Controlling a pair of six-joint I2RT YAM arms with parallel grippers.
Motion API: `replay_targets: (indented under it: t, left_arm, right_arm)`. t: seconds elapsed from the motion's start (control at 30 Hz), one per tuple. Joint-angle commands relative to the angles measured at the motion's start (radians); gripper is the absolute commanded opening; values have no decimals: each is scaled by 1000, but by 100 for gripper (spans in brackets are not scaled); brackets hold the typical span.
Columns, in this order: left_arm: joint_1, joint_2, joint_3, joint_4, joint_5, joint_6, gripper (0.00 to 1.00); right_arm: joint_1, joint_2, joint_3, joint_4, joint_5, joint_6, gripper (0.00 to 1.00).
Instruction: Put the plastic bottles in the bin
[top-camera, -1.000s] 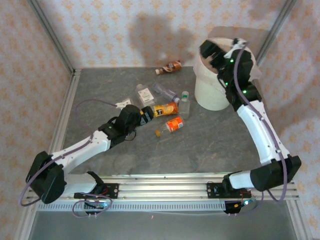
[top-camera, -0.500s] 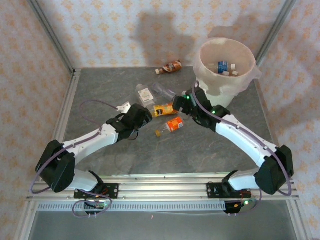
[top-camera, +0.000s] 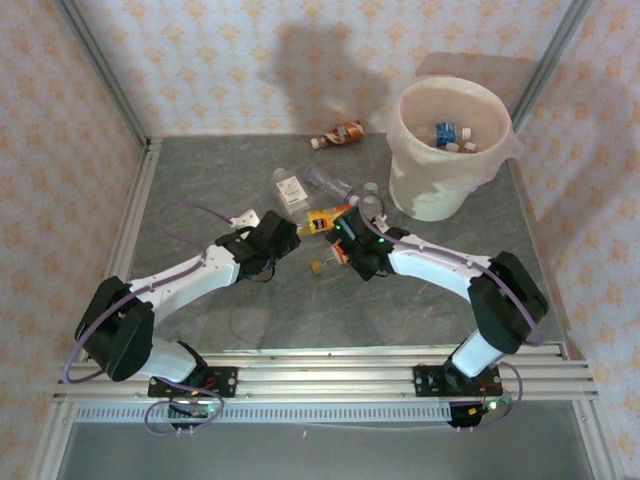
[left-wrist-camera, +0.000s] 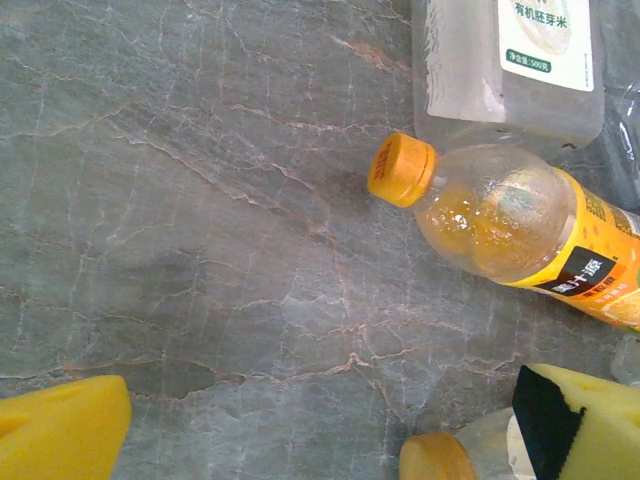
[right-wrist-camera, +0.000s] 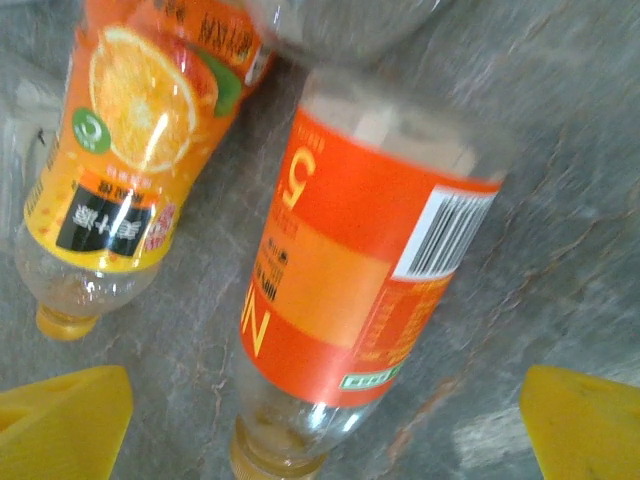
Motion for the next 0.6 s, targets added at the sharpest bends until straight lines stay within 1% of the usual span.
replay_targets:
  t: [0.0,0.13,0.23,0.33,0.37,0.57]
  left_arm:
    - [14,5,22,-50,-41,-9,100]
    - [17,-1,14,-51,-43,-2,100]
    - [18,6,15,-40,-32,16,100]
    - [18,13,20,-31,-22,24,100]
    - [19,18,23,-32,-18,26,100]
    - [18,41,28,-32,-7,26,100]
  right_arm:
    - [25,31,21,-2,39,104,97]
    - [25,72,45,-18,89,101,92]
    - [25,92,82,-46,166,72,88]
    - [24,102,95,-62,238,81,77]
    - [22,109,102,-78,251,90,75]
    - [12,156,133,-99,221,79,74]
